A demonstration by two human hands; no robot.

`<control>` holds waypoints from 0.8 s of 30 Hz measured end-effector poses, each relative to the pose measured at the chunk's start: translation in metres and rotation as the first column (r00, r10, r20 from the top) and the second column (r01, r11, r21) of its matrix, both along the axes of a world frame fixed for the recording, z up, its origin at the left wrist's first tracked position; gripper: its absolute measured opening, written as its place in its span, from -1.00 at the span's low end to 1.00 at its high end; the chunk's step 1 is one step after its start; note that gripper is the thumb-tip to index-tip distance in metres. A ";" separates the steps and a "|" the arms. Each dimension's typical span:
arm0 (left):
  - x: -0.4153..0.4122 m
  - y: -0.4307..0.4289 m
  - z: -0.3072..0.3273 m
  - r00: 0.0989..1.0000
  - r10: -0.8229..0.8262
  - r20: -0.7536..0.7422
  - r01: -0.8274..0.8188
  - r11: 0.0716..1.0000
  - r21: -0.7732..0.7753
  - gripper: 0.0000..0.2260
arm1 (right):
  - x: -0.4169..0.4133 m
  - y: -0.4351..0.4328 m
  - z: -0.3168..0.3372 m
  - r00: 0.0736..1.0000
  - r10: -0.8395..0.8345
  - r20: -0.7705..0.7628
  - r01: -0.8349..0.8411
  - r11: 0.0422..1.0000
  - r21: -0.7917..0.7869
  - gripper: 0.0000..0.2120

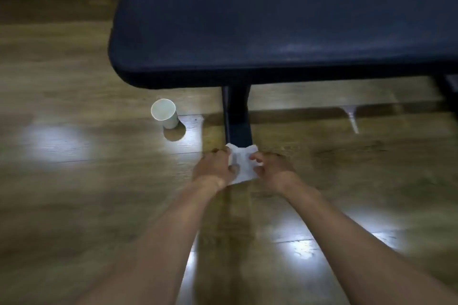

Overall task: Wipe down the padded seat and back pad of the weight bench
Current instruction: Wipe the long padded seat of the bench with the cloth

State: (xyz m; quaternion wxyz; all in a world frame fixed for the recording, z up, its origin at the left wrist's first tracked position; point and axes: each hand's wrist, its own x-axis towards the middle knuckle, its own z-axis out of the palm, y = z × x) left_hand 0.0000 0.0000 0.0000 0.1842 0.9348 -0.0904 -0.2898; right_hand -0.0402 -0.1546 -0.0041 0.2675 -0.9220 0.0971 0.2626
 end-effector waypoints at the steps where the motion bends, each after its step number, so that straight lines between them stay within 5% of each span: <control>1: 0.003 -0.002 -0.011 0.999 -0.002 -0.039 0.001 1.000 -0.006 -0.59 | 0.005 0.002 -0.014 1.000 0.019 0.010 -0.019 1.000 -0.025 -0.61; 5: 0.017 -0.007 -0.052 0.969 0.097 -0.226 -0.118 0.990 -0.080 -0.58 | 0.012 0.008 -0.058 0.991 -0.049 0.126 0.047 0.999 0.019 -0.68; 11: 0.008 -0.003 -0.041 0.964 0.190 -0.186 -0.209 0.974 -0.090 -0.73 | 0.001 0.015 -0.054 0.987 -0.076 0.142 0.075 0.997 0.015 -0.88; 13: -0.005 0.001 -0.009 0.937 0.299 -0.178 -0.329 0.929 -0.170 -0.78 | -0.010 0.021 -0.019 0.976 -0.158 0.153 0.153 0.987 0.045 -0.82; 16: -0.028 0.008 0.062 0.810 0.496 -0.311 -0.583 0.738 -0.340 -0.74 | -0.035 0.023 0.060 0.956 -0.158 0.245 0.149 0.987 0.056 -0.78; 19: -0.047 0.016 0.151 0.754 0.528 -0.391 -0.657 0.612 -0.441 -0.67 | -0.053 0.020 0.153 0.951 -0.132 0.278 0.122 0.991 0.052 -0.84; 22: -0.053 0.019 0.240 0.688 0.585 -0.430 -0.714 0.436 -0.548 -0.85 | -0.056 0.019 0.247 0.944 -0.125 0.305 0.107 0.991 0.074 -0.84; 24: -0.044 0.020 0.291 0.691 0.604 -0.397 -0.698 0.415 -0.583 -0.86 | -0.047 0.021 0.304 0.934 -0.116 0.339 0.095 0.992 0.079 -0.80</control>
